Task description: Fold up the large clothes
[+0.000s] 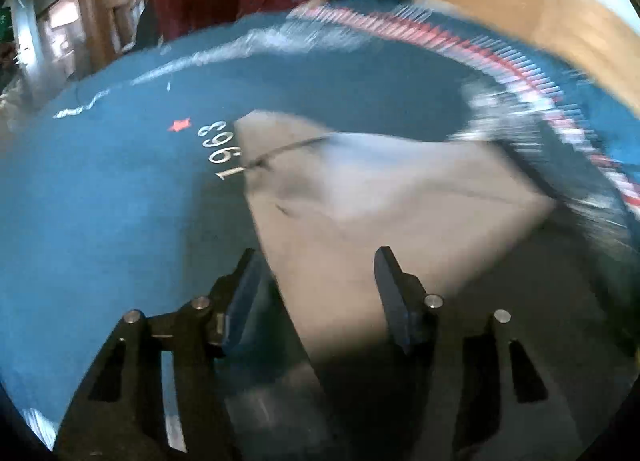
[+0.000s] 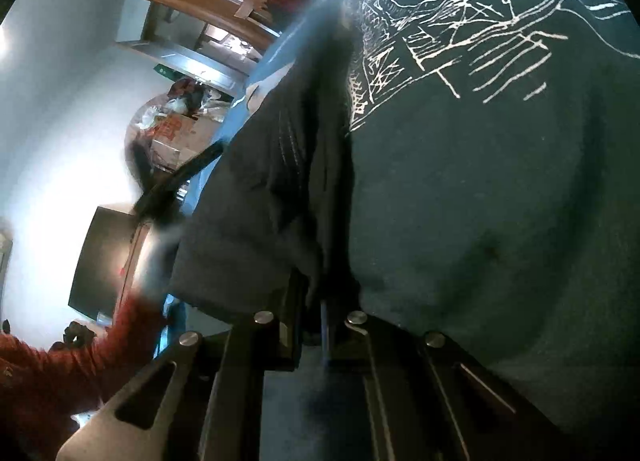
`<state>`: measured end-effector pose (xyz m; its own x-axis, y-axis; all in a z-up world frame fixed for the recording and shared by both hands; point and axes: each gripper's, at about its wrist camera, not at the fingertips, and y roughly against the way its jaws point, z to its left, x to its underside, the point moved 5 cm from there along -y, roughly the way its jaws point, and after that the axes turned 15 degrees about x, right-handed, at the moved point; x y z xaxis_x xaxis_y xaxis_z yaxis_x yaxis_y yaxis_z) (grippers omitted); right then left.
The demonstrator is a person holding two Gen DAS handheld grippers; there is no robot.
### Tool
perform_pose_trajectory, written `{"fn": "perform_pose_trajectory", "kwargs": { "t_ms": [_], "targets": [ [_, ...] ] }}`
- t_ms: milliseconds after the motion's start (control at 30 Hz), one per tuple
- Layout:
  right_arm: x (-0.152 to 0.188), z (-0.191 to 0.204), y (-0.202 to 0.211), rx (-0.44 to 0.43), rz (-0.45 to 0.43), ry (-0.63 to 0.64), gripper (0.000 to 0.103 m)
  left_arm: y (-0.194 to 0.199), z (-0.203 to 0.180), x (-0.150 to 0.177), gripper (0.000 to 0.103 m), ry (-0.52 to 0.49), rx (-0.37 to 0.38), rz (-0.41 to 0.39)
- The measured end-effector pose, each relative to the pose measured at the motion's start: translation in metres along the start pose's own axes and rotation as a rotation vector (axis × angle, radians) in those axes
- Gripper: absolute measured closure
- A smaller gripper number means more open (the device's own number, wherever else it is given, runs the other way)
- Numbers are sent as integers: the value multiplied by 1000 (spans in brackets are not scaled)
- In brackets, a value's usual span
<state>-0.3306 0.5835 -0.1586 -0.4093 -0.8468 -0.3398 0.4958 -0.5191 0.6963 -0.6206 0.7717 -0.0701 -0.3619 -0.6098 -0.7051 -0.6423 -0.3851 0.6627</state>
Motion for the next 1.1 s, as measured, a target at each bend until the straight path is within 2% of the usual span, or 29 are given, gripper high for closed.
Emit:
{"fn": "perform_pose_trajectory", "kwargs": {
  "t_ms": [33,100,133,167,200,267,333,400,467,533,567,600,667,767,833,933,1100],
  "targets": [
    [0,0,0,-1,0,0,102,23,-21,21,45,-3,48,-8],
    [0,-1,0,0,-1,0,102,42,-52,61,42,-12,91,40],
    [0,-1,0,1,-1,0,102,41,-62,94,40,-15,78,110],
    [0,-1,0,1,0,0,102,33,-63,113,32,-19,50,174],
    [0,-1,0,4,3,2,102,29,-61,121,30,-18,39,184],
    [-1,1,-1,21,6,4,102,33,-59,116,25,6,-1,172],
    [-1,11,5,90,5,31,98,43,-64,107,24,47,-38,140],
    [2,40,21,259,-29,162,69,68,-85,111,26,85,-82,102],
    [13,73,40,401,-88,306,56,81,-96,120,22,144,-129,62],
    [34,102,54,581,-172,435,37,83,-103,134,17,210,-177,47],
    [44,110,56,652,-204,473,18,79,-104,147,16,243,-212,57],
    [56,114,55,723,-231,507,7,73,-103,151,16,266,-231,67],
    [76,109,43,833,-212,526,6,53,-99,166,14,306,-256,114],
    [89,89,32,888,-151,463,7,46,-97,170,7,284,-293,128],
    [94,78,30,887,-131,418,6,42,-93,169,0,292,-290,143],
    [95,69,29,887,-130,397,1,37,-91,170,0,284,-306,143],
    [89,59,20,850,-114,353,0,32,-88,166,0,306,-326,151]
  ]
}}
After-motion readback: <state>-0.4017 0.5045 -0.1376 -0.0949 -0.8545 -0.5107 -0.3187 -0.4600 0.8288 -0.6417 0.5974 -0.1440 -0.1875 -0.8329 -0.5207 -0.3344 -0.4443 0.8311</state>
